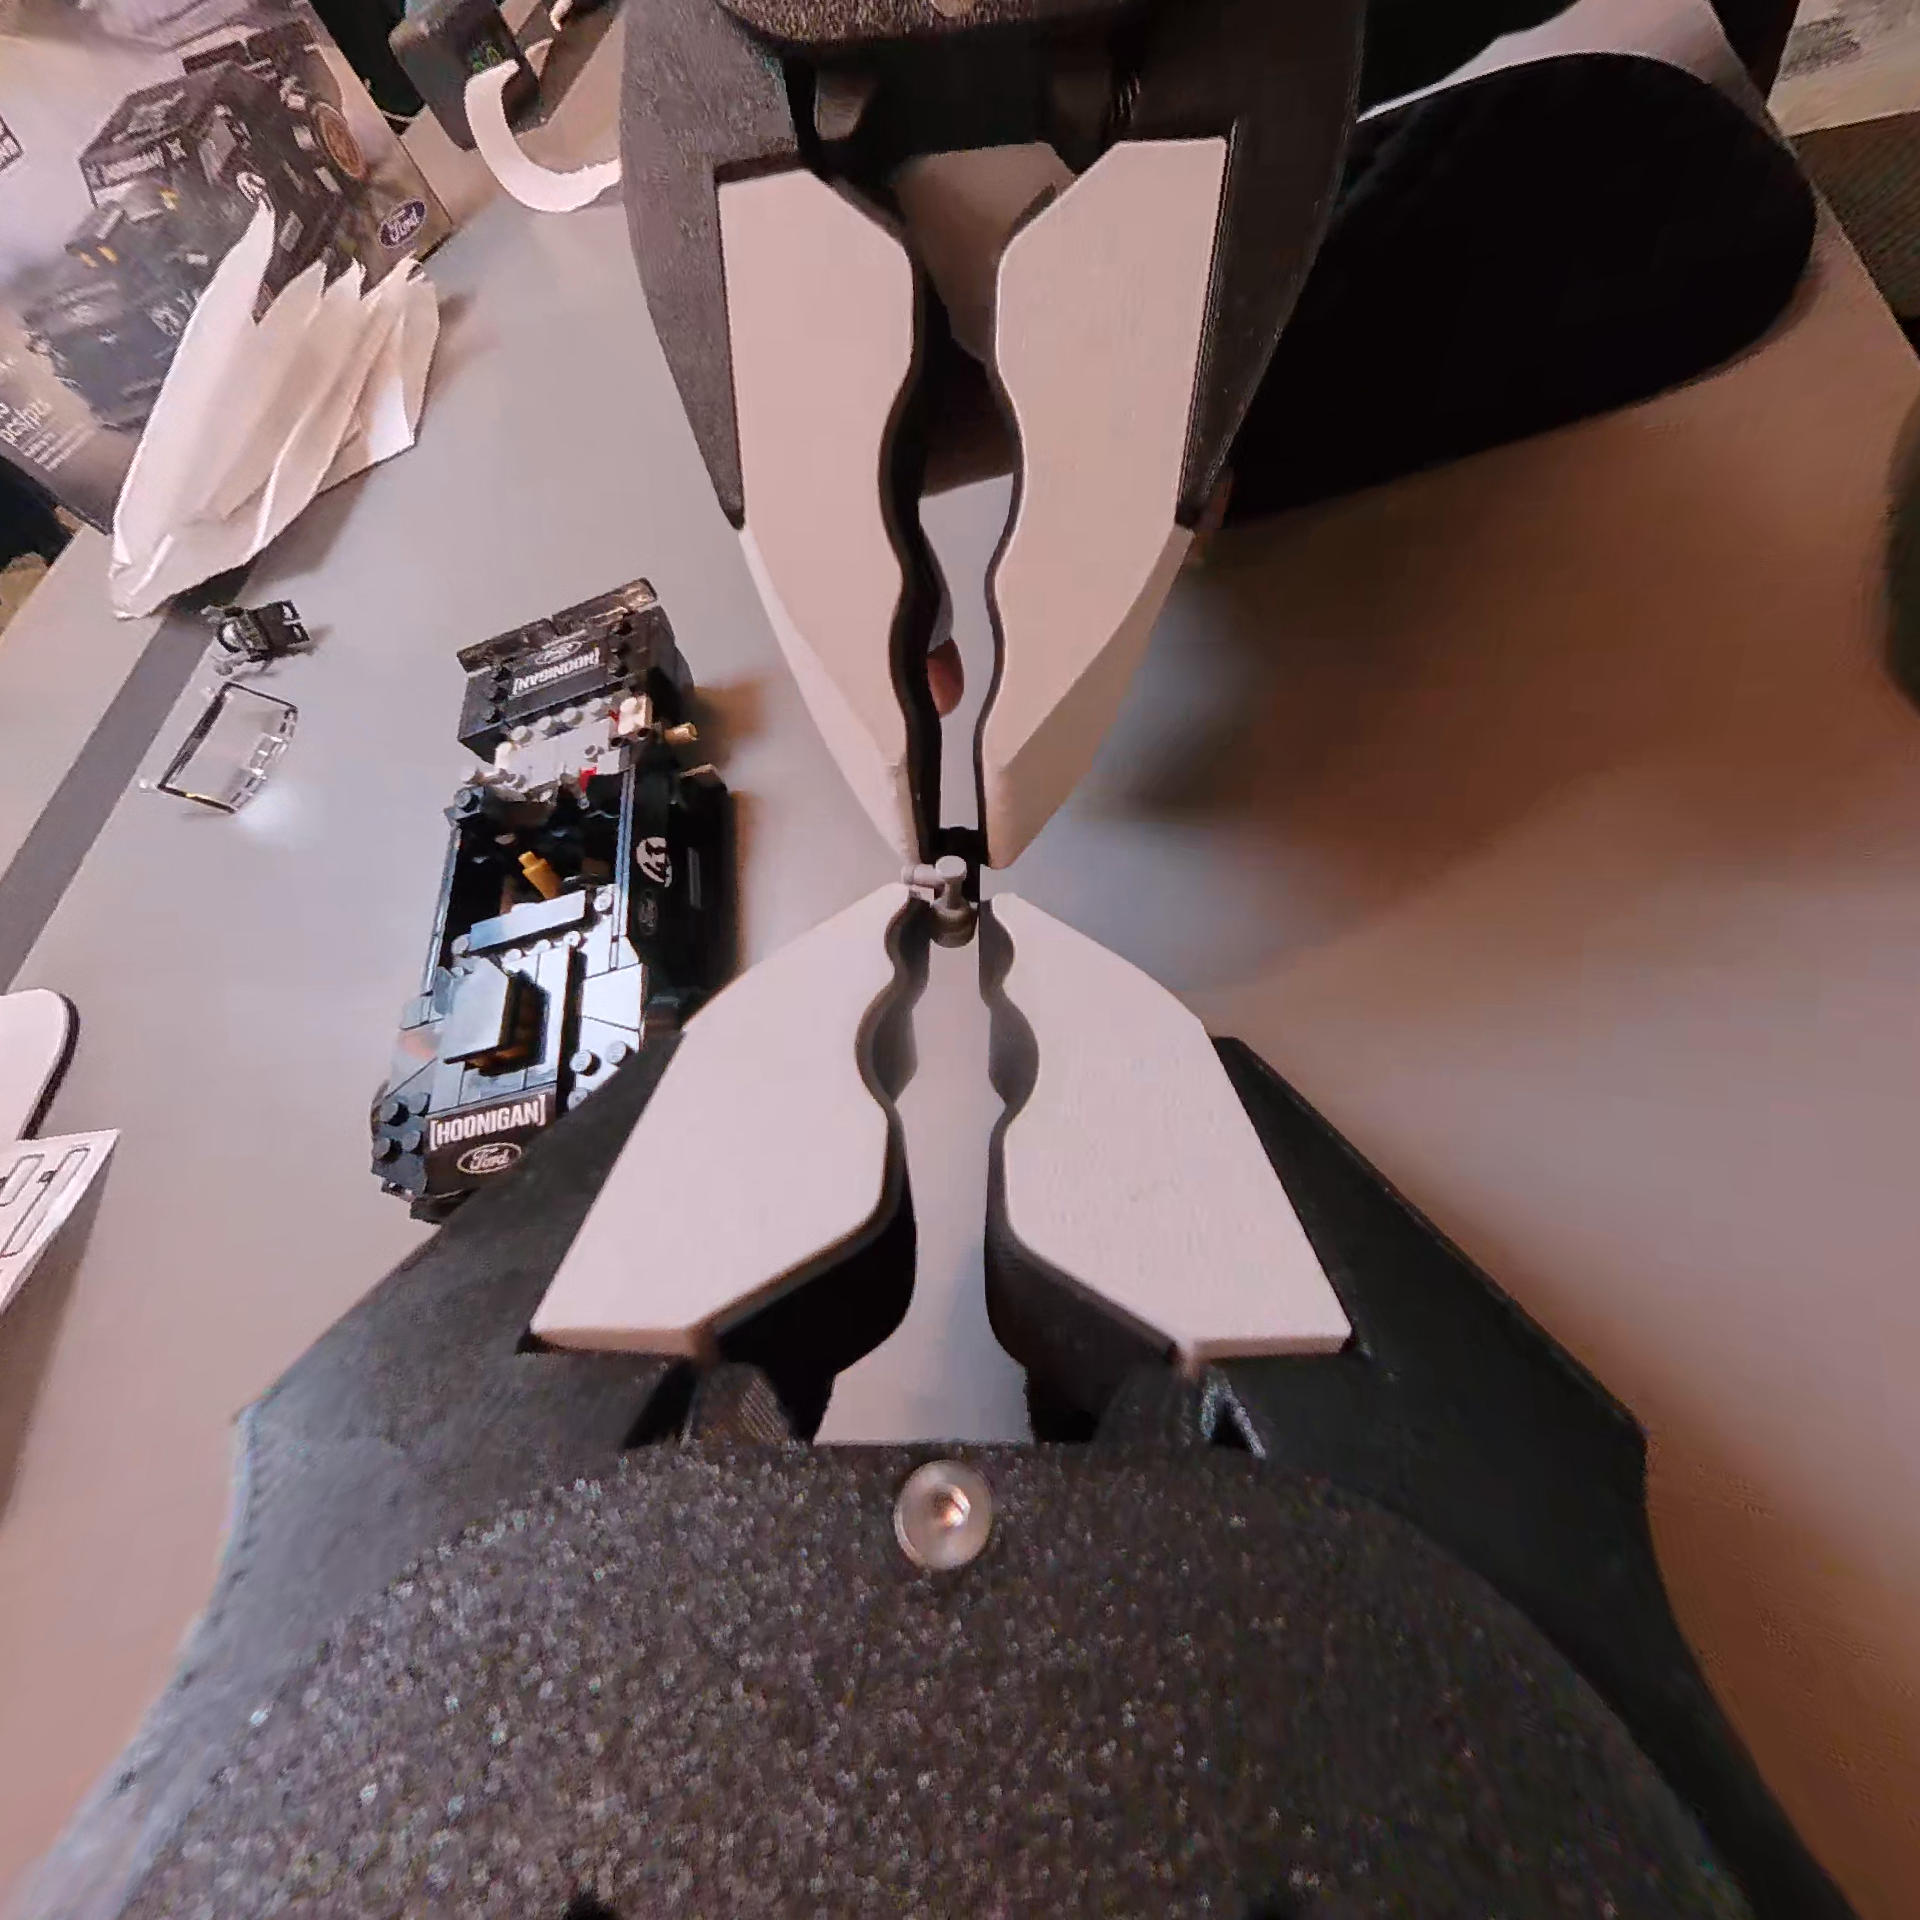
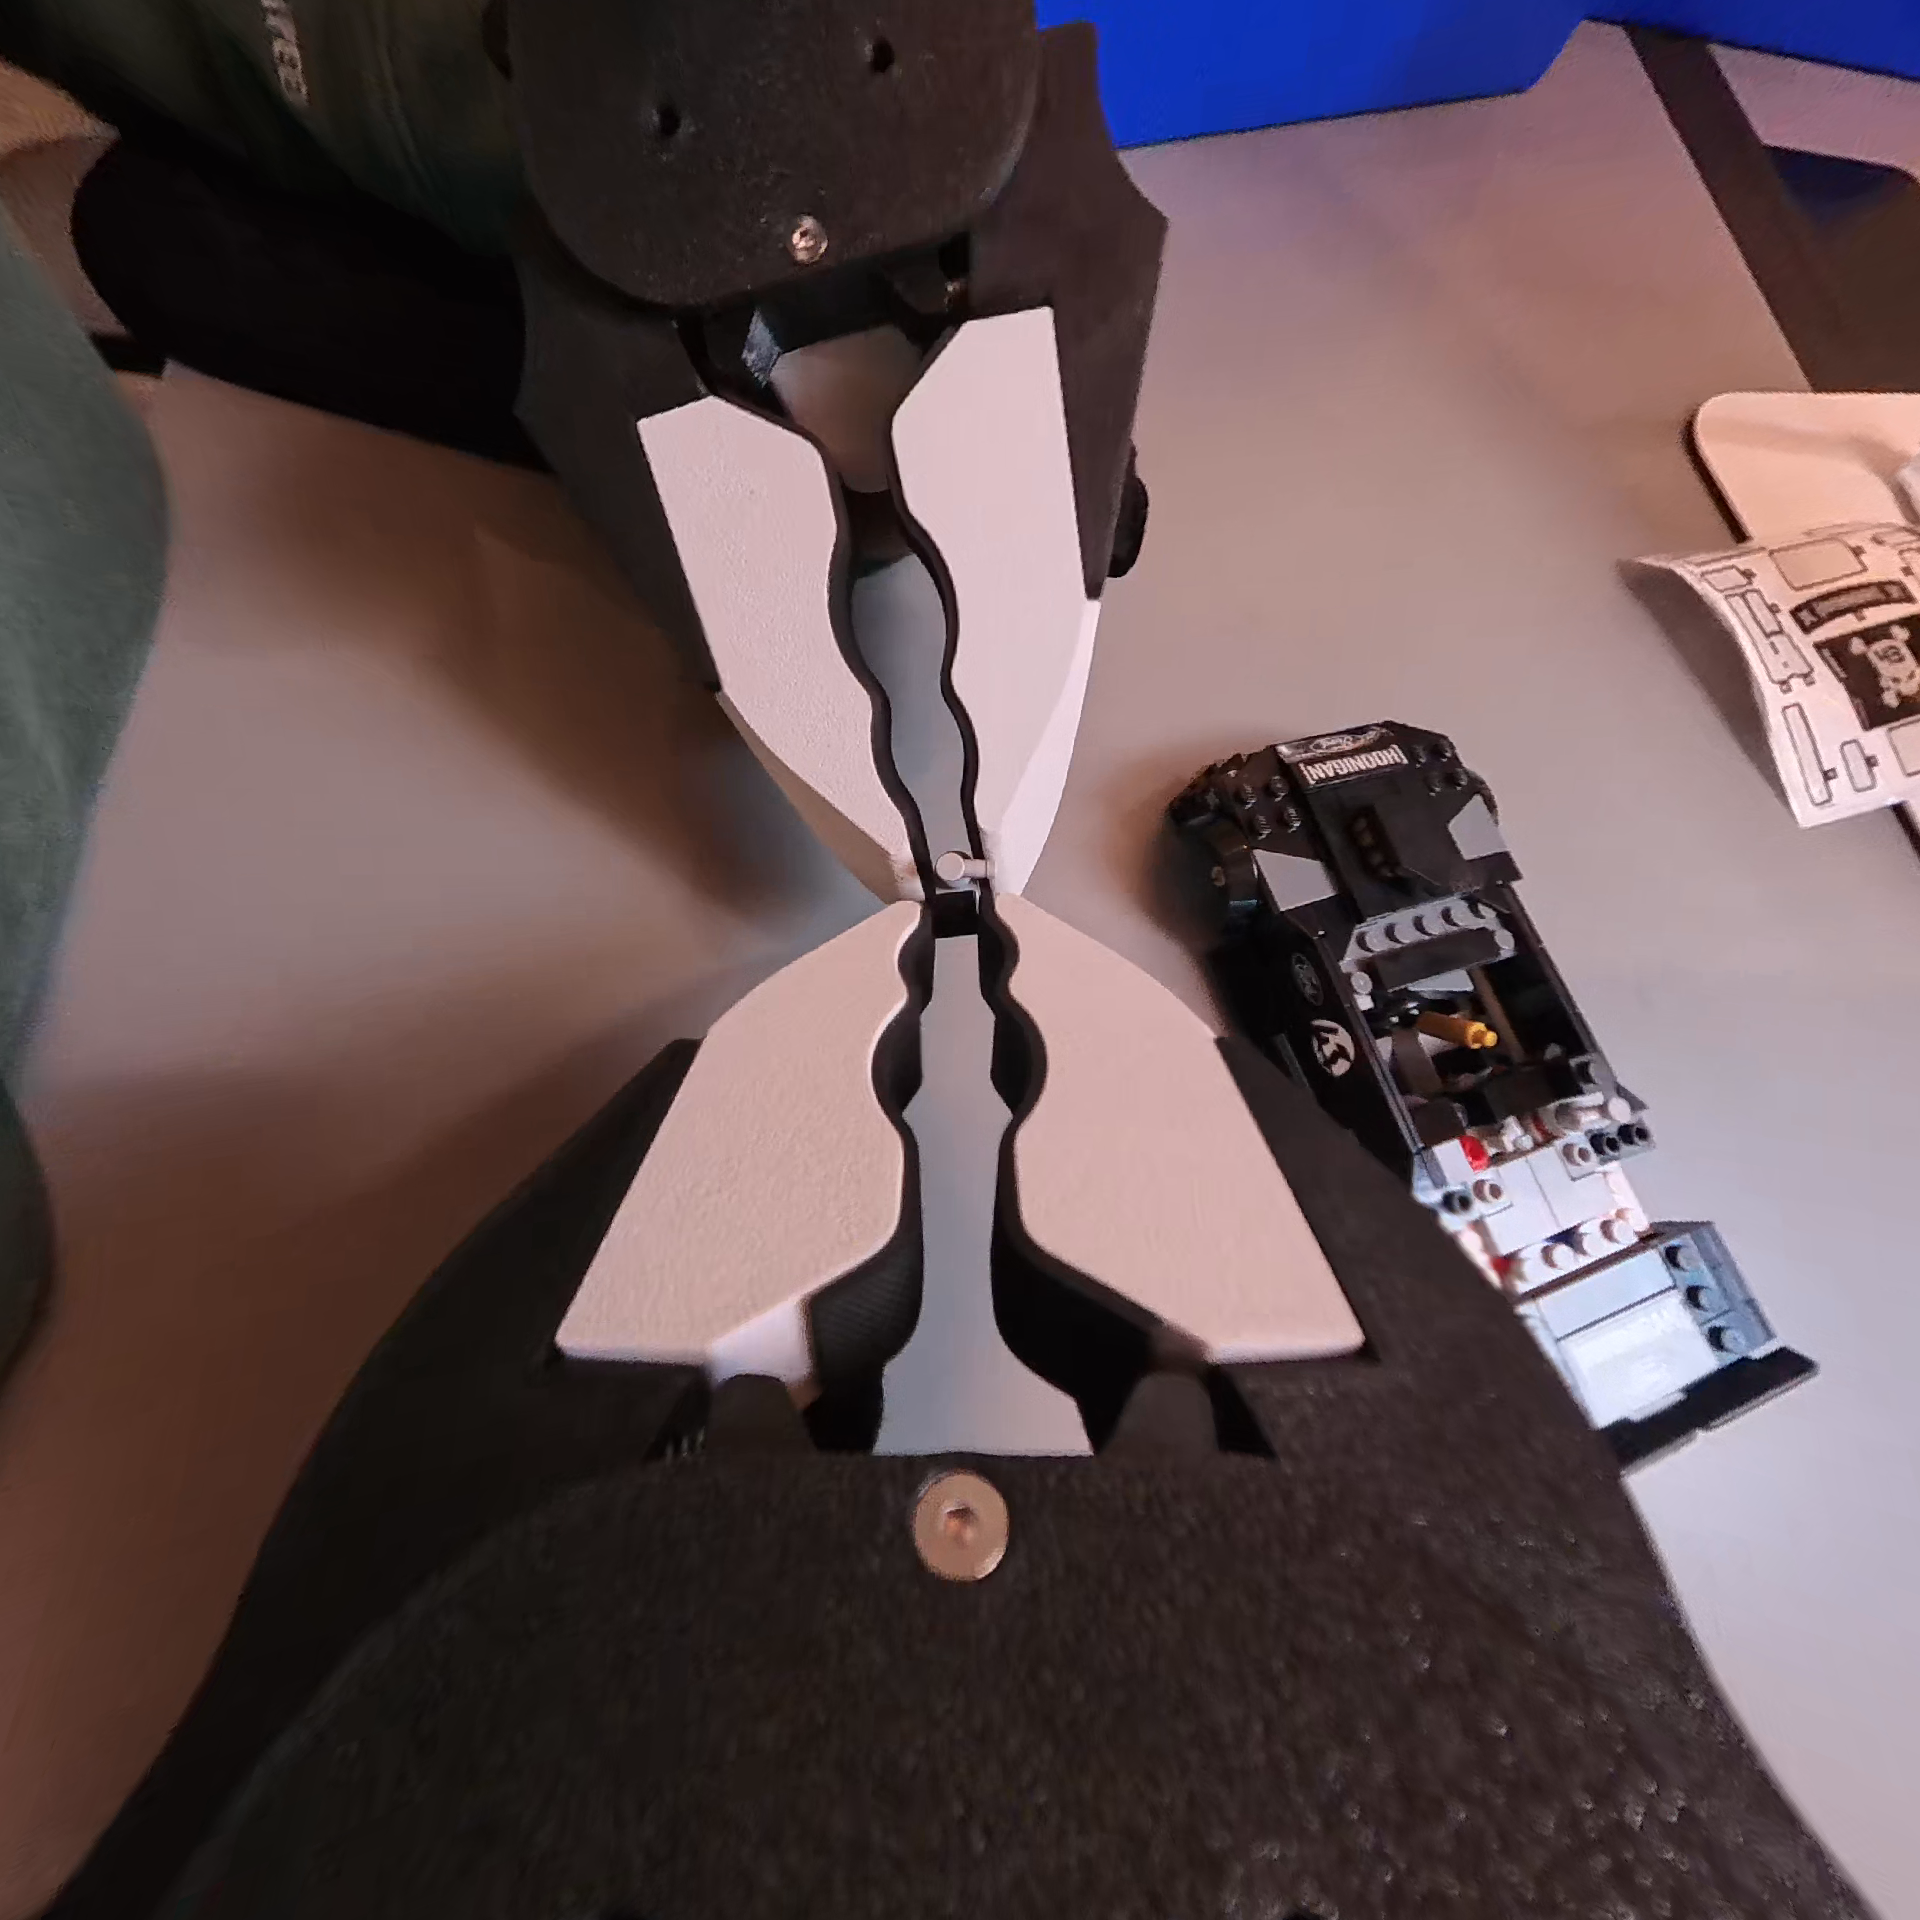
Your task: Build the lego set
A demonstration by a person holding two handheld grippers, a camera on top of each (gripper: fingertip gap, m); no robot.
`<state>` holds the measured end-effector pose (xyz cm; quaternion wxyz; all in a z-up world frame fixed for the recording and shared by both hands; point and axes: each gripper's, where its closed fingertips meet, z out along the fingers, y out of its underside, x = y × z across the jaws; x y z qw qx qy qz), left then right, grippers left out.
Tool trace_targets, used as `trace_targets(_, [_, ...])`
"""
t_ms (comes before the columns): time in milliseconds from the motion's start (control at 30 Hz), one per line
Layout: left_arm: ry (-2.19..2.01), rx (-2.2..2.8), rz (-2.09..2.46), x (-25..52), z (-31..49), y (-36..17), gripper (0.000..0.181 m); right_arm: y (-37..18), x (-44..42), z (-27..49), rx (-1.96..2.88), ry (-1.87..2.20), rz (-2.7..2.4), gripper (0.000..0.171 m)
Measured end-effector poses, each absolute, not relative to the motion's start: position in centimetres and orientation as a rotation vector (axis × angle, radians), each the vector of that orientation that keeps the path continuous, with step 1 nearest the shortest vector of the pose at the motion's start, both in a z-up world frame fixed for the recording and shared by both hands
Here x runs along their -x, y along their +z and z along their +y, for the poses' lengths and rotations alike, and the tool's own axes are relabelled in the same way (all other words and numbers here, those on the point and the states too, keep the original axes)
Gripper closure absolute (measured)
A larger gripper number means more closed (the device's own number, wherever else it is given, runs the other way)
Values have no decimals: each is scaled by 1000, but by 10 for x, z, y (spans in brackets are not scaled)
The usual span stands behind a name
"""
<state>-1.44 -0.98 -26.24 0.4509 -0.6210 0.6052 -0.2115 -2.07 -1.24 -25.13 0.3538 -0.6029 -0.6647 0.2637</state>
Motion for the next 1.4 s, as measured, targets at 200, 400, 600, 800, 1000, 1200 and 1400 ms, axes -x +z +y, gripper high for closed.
trace_targets(200, [-532, 1554, 1496, 13, -11, -263, 172, -252, 19, -13, 1634, 753, -1640, 163])
trace_targets(400, [-548, 1570, 1498, 11, -13, -265, 172, -254, 17, -15, 1659, 744, -1631, 163])
trace_targets(600, [-572, 1553, 1496, 11, -15, -263, 172, -253, 17, -17, 1661, 734, -1649, 163])
trace_targets(800, [-640, 1514, 1436, 10, -15, -251, 172, -240, 17, -17, 1634, 762, -1605, 159])
trace_targets(1000, [-710, 1467, 1395, 8, -20, -240, 172, -228, 17, -21, 1571, 797, -1561, 157])
trace_targets(1200, [-684, 1445, 1417, 4, -23, -240, 173, -225, 20, -25, 1585, 832, -1541, 156])
trace_targets(1400, [-653, 1453, 1421, 4, -22, -242, 173, -226, 20, -24, 1596, 811, -1515, 160])
